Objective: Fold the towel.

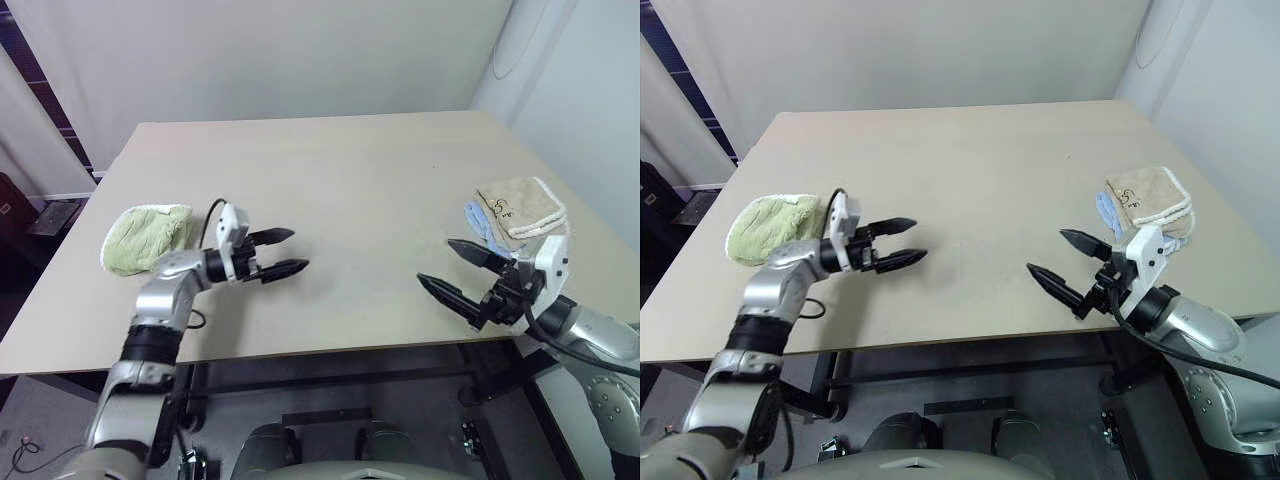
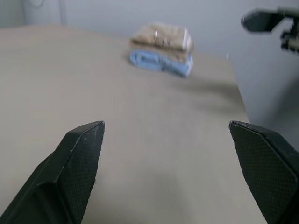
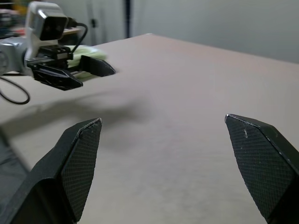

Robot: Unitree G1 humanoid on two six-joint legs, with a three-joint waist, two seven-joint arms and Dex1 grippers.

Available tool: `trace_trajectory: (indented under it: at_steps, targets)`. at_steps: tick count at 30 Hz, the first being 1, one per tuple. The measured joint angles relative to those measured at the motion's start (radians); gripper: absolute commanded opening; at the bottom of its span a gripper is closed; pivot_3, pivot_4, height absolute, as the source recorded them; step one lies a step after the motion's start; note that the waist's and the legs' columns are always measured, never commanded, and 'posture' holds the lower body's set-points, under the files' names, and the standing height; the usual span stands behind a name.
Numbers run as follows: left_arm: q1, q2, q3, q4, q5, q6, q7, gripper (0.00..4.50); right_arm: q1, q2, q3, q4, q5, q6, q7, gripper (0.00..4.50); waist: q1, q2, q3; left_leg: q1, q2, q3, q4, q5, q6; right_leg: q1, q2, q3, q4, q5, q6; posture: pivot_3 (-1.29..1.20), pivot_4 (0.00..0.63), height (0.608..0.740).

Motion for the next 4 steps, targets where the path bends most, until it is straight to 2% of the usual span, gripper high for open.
trace_trajectory:
  at_steps: [4]
  targets:
    - [0.123, 0.073, 0.039, -0.159, -0.028, 0.038, 0.027, 4.5, -0.031, -0.007, 0.017, 0.045, -0.004, 0.0, 0.05, 4.43, 0.001, -0.001, 0.001, 0.001, 0.0, 0.0, 0.001, -0.002, -0.004, -0.001, -0.005, -0.001, 0.0, 0.0, 0.0, 0.0, 0.0, 0.74]
